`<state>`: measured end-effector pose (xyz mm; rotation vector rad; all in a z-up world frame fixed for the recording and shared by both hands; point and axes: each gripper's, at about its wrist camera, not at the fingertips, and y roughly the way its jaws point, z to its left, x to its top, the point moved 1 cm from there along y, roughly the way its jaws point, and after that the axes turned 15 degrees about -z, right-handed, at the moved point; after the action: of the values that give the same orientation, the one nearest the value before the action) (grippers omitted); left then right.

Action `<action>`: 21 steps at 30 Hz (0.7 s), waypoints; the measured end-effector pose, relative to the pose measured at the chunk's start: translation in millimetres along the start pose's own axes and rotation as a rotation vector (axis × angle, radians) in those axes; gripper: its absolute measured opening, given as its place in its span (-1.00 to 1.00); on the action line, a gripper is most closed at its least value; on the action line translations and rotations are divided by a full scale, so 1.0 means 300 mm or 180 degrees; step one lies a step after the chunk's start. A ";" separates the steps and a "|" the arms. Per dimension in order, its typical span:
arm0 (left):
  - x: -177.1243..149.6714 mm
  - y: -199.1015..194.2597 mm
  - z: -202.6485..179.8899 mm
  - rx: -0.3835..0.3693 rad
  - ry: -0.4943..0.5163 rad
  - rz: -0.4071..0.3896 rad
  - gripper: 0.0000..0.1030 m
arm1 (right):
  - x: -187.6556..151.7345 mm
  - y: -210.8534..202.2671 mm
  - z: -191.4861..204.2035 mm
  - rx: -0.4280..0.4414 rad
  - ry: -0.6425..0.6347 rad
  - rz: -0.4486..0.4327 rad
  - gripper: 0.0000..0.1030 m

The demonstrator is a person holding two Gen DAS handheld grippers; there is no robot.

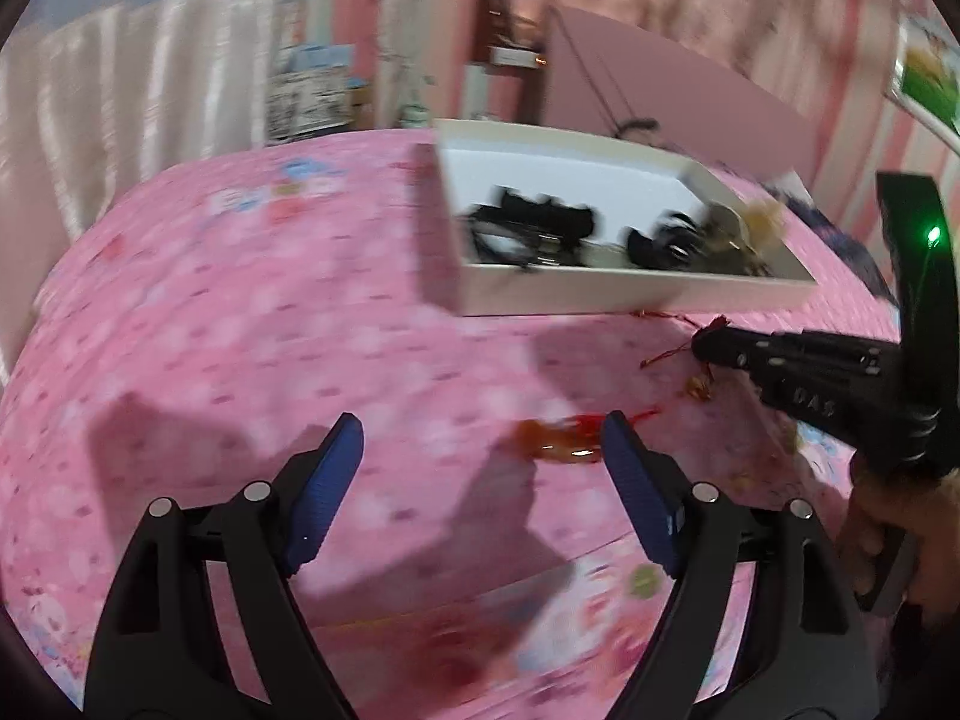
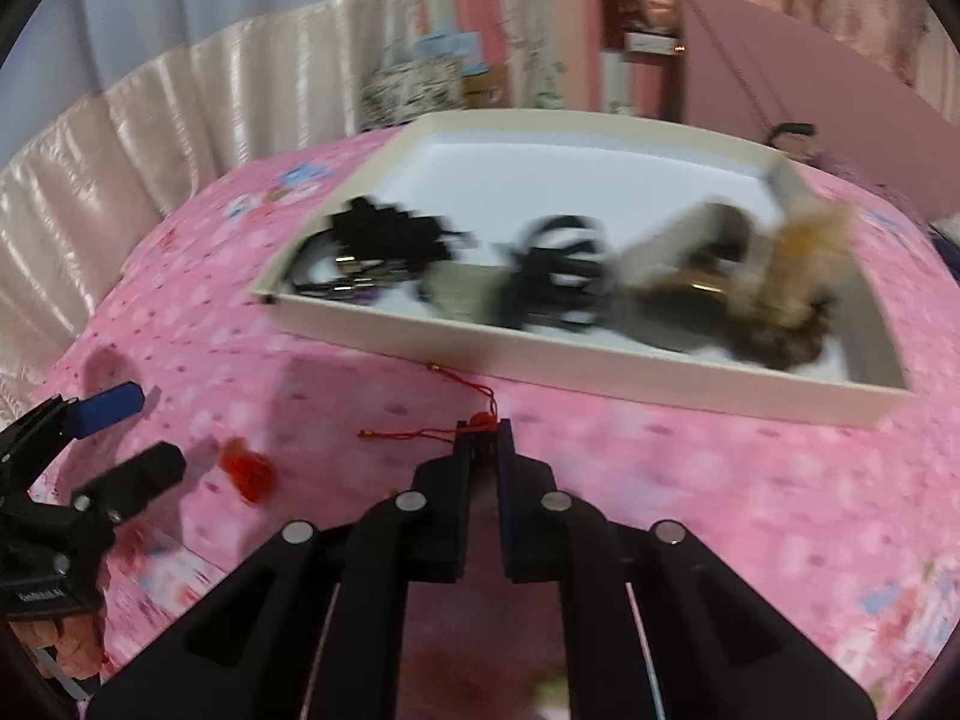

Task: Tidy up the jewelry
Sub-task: 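Grasp the red string charm with the right tool while the left tool grasps the amber red-knot pendant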

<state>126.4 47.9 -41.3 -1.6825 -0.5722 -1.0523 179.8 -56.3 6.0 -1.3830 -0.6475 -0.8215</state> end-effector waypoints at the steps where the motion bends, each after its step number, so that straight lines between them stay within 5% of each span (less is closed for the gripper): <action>1: -0.002 0.015 -0.021 -0.0017 0.0045 0.0027 0.63 | -0.004 -0.013 -0.023 -0.0020 0.0020 -0.0016 -0.86; 7: -0.013 0.103 -0.133 -0.0077 0.0347 0.0227 0.64 | -0.026 -0.065 -0.151 -0.0043 0.0184 -0.0042 -0.86; 16: -0.002 0.108 -0.059 0.0087 -0.0027 0.0126 -0.96 | -0.026 -0.118 -0.231 0.0120 0.0363 -0.0183 -0.86; 21: 0.032 0.053 -0.068 0.0122 -0.0048 -0.0092 -0.96 | -0.006 -0.160 -0.274 0.0168 0.0393 -0.0287 -0.86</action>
<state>136.1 22.1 -39.1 -1.6545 -0.6242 -1.0438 134.0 -137.6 24.3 -1.2522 -0.6346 -0.9476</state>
